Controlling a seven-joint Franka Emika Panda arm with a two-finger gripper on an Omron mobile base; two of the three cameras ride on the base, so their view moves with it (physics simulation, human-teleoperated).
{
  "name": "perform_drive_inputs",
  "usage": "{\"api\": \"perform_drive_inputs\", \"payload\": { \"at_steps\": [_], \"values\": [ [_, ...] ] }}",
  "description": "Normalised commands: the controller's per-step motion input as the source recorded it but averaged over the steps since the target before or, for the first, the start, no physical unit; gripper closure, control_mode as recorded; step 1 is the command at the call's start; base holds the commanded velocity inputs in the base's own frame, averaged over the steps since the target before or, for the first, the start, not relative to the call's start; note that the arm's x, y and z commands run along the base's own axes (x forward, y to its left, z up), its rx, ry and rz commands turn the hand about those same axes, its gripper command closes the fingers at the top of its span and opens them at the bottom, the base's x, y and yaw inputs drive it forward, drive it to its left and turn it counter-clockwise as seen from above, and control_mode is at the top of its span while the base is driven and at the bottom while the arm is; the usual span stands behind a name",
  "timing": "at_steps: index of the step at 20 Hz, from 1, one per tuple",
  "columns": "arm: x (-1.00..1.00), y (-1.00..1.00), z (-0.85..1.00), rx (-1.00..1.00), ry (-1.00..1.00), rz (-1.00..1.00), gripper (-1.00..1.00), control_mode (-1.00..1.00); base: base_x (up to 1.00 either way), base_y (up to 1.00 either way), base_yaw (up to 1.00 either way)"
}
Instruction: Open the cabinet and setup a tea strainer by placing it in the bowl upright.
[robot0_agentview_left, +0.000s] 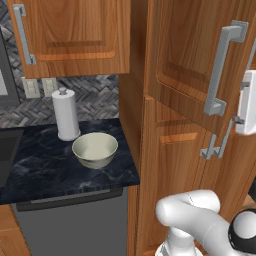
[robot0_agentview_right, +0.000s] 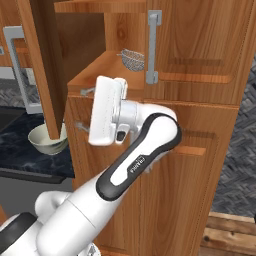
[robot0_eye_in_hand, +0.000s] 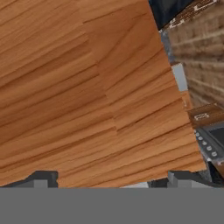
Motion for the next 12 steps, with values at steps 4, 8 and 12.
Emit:
{"api": "perform_drive_inputs", "payload": {
  "at_steps": [4, 8, 12],
  "values": [
    [0.0, 0.31, 0.05, 0.0, -0.01, 0.11, -1.0, -1.0, 0.0, 0.0, 0.0],
    [0.0, 0.34, 0.0, 0.0, -0.03, 0.09, -1.0, -1.0, 0.0, 0.0, 0.0],
    [0.0, 0.5, 0.0, -0.01, 0.0, 0.09, -1.0, -1.0, 0.0, 0.0, 0.0]
  ]
}}
